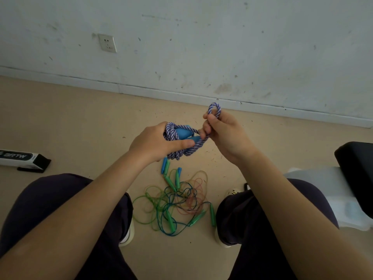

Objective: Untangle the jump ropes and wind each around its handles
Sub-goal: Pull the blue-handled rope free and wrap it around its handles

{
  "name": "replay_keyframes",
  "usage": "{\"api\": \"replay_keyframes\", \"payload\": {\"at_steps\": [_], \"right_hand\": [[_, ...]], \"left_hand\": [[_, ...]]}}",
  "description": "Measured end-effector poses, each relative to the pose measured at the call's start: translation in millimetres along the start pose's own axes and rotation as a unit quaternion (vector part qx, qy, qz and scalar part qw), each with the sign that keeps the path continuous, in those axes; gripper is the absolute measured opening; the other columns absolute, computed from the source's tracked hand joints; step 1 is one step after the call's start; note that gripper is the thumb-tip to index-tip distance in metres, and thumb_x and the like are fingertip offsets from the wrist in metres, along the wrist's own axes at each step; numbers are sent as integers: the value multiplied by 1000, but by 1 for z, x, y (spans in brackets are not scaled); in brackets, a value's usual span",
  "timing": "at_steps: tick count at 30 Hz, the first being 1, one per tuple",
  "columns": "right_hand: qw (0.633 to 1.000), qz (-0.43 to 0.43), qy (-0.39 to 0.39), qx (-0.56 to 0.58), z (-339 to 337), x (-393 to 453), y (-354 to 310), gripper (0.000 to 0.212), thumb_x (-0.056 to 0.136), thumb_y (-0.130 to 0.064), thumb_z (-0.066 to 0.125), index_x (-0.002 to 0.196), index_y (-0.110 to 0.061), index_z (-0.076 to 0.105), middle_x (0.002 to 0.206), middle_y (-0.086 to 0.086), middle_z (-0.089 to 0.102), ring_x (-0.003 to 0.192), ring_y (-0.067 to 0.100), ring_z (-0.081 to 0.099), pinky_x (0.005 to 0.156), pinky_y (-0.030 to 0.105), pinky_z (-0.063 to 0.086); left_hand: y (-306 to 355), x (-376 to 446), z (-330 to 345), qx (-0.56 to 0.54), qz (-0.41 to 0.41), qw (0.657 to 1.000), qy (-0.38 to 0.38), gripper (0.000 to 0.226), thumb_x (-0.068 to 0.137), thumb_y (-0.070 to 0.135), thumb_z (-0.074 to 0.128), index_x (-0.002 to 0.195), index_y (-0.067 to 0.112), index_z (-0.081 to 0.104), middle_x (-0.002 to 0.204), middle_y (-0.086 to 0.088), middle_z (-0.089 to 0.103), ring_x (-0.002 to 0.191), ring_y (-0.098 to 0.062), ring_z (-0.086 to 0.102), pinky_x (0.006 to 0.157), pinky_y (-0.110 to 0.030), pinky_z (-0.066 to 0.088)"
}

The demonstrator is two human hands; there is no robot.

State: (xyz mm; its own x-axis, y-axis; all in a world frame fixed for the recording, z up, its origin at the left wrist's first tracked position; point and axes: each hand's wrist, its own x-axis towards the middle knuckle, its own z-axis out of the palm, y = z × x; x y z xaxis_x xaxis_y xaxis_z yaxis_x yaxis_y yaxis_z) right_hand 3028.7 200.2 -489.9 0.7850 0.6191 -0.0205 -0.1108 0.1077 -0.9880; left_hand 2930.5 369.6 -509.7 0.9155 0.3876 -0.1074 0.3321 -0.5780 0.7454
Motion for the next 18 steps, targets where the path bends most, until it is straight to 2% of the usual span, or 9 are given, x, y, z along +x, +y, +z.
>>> {"api": "replay_keyframes", "payload": {"at_steps": [2,4,6,9,11,13,15,18], "right_hand": [[1000,3,14,-5,2,1,0,19,105,-5,33,97,-6,49,63,1,33,55,10,36,62,24,36],[999,-2,26,-47,4,2,0,12,106,-9,34,103,-5,45,63,-2,30,53,6,31,53,19,32],[994,7,46,-98,5,2,-1,12,106,-17,39,111,-7,43,62,-4,34,49,4,33,51,19,35],[983,17,55,-175,-1,0,-5,28,102,-31,49,120,-12,40,68,-2,40,49,5,39,56,26,45],[977,23,52,-207,-8,0,-8,31,100,-34,52,120,-15,39,70,0,39,51,8,39,55,30,47],[970,28,40,-240,-12,0,-9,26,101,-32,52,119,-18,42,68,1,36,52,11,36,50,32,42],[959,15,13,-284,-9,0,-6,16,102,-27,49,114,-16,50,67,1,36,51,13,34,49,32,37],[937,-3,-6,-349,-2,-2,-4,21,103,-24,46,109,-12,62,63,-5,44,47,10,38,49,30,37]], "left_hand": [[-1,1,1,7,-2,1000,13,67,53,86,68,98,37,64,85,14,69,66,-9,64,58,-31,52],[-1,1,2,15,0,1000,23,67,52,85,66,97,35,64,85,13,69,69,-11,65,61,-34,56],[-2,1,2,-4,3,999,32,65,54,82,67,99,35,65,86,12,70,69,-12,65,60,-34,56],[-6,2,-5,-54,5,997,50,65,54,81,69,105,40,66,88,15,71,69,-10,65,59,-30,51],[-8,0,-9,-57,12,998,38,58,59,74,76,106,43,66,89,18,70,72,-8,65,58,-28,49],[-8,-3,-8,-50,26,998,18,57,59,74,76,106,42,66,91,18,70,77,-7,66,60,-29,50],[-6,-5,-5,-35,38,999,12,68,53,81,70,108,40,65,93,17,69,82,-8,67,66,-34,55],[-3,-6,-6,-55,49,997,9,79,56,77,71,127,46,54,105,20,65,83,-8,66,62,-34,54]]}}
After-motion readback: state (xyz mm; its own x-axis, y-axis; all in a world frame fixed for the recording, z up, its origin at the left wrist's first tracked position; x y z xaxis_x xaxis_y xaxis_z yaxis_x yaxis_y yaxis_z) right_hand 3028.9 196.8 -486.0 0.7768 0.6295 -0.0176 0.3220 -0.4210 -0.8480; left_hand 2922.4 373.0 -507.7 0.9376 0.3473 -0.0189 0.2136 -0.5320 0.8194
